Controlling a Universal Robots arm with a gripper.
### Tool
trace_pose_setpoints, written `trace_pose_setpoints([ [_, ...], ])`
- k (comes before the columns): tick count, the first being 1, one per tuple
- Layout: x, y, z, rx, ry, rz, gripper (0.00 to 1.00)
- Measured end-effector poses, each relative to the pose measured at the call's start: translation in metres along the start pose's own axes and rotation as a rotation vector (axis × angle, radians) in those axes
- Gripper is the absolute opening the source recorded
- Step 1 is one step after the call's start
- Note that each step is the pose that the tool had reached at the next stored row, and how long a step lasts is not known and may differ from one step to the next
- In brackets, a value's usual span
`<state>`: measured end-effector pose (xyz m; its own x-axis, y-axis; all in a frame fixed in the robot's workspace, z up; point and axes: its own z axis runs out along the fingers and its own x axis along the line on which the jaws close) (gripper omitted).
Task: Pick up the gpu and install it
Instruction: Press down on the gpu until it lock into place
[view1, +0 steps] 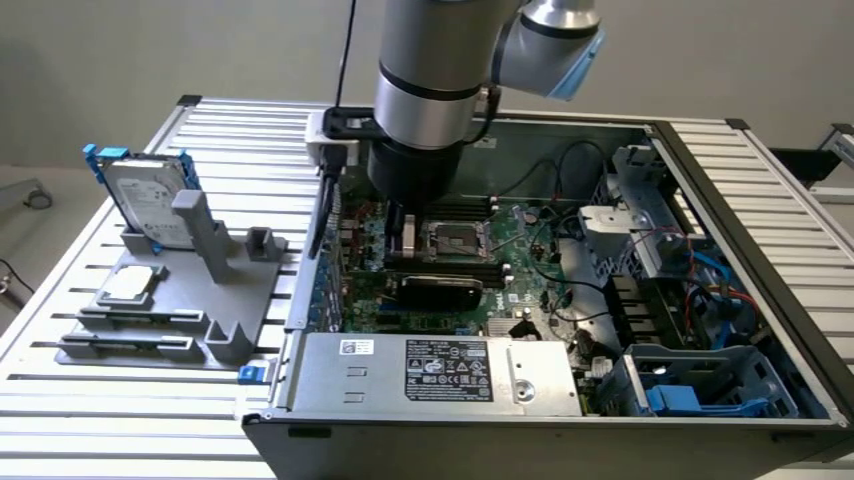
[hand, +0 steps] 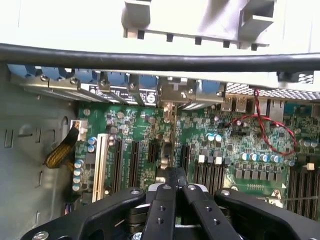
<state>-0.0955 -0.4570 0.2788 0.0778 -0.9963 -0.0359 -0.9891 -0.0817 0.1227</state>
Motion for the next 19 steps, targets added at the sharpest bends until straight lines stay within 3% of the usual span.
trace_pose_setpoints([
  [4, 0.0, 0.0027, 0.0003, -0.0371, -0.0023, 0.001, 0.11],
  [8, 0.0, 0.0049, 0.0003, -0.062, -0.0015, 0.002, 0.11],
  [12, -0.001, 0.0071, -0.0001, -0.0757, 0.0052, 0.004, 0.11],
  [19, -0.001, 0.0125, -0.0014, -0.0902, 0.0202, 0.007, 0.11],
])
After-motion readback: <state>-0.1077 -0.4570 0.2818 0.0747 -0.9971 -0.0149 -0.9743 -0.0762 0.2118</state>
